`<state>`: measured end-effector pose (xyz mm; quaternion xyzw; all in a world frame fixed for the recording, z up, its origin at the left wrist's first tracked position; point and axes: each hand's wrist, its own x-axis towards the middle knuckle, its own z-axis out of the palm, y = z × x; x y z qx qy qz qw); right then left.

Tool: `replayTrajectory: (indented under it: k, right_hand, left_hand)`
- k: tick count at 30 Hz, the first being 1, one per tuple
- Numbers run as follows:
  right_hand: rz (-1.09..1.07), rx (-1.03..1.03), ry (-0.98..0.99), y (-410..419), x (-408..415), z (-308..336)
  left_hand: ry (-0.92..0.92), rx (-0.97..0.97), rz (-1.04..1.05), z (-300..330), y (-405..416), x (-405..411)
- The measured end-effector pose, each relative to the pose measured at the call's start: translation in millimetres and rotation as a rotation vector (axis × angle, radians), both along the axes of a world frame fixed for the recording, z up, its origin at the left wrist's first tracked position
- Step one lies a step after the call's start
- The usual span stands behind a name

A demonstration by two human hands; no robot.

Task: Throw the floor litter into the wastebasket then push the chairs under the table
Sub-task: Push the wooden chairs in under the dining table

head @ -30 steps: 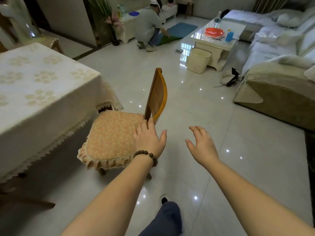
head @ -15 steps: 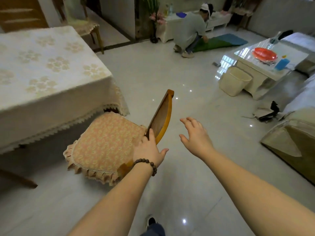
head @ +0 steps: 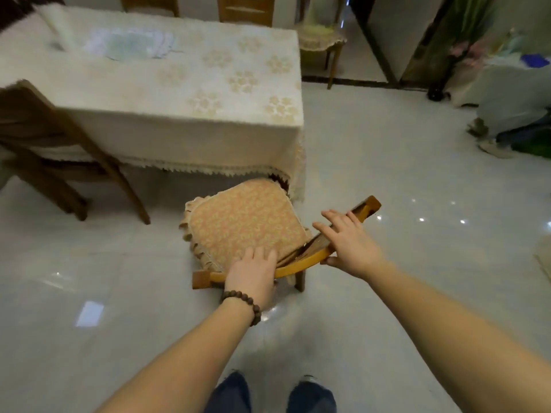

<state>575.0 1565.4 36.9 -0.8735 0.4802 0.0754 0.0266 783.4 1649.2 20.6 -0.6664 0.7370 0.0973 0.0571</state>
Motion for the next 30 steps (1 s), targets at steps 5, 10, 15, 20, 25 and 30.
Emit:
replayTrajectory:
  k: [5,10,15,20,25,30]
  right_hand:
    - [0.209,0.038,0.144,-26,-14,-1]
    - [0.326,-0.016,0.177,-37,-18,-4]
    - [0.45,-0.05,0.206,-48,-16,-5]
    - [0.54,-0.055,0.199,-58,-12,-8]
    - [0.557,-0.053,0.158,-71,0,-7]
    - [0.566,-0.043,0.167,-78,22,-9]
  left_hand:
    - [-0.088,0.065,0.153,6,-1,-13]
    - [-0.182,0.121,0.183,10,-2,-19]
    - [-0.21,0.12,0.184,8,-4,-17]
    - [-0.234,0.122,0.197,8,-5,-14]
    - [-0.232,0.103,0.192,6,-12,-1]
    - [-0.239,0.104,0.162,-1,-21,28]
